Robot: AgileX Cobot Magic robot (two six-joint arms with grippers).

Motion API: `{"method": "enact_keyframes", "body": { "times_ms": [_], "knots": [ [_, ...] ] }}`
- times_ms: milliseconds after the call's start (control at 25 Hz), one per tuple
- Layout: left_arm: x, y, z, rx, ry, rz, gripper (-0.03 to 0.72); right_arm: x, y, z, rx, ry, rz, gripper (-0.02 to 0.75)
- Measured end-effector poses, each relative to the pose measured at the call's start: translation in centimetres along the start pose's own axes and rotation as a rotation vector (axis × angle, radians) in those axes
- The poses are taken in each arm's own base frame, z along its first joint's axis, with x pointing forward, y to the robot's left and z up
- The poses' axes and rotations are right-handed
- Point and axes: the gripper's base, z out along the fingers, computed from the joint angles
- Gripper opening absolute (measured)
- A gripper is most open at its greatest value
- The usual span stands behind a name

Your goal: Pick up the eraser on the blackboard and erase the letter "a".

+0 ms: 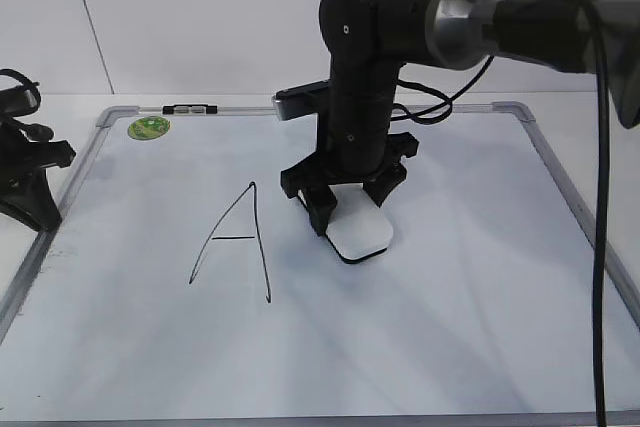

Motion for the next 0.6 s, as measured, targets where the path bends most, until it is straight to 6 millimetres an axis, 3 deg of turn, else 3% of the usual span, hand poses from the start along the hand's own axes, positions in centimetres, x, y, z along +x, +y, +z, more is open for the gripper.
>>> {"method": "enact_keyframes", "body": {
  "times_ms": [360,600],
  "knots": [
    [0.0,0.0,0.0,0.000,0.000,0.001,0.017,0.0,-0.8,0.0,0.031,-0.001,0.016,0.540],
    [0.0,0.0,0.0,0.001,0.003,0.000,0.017,0.0,-3.1,0.0,0.045,-0.001,0.068,0.540]
  ]
}}
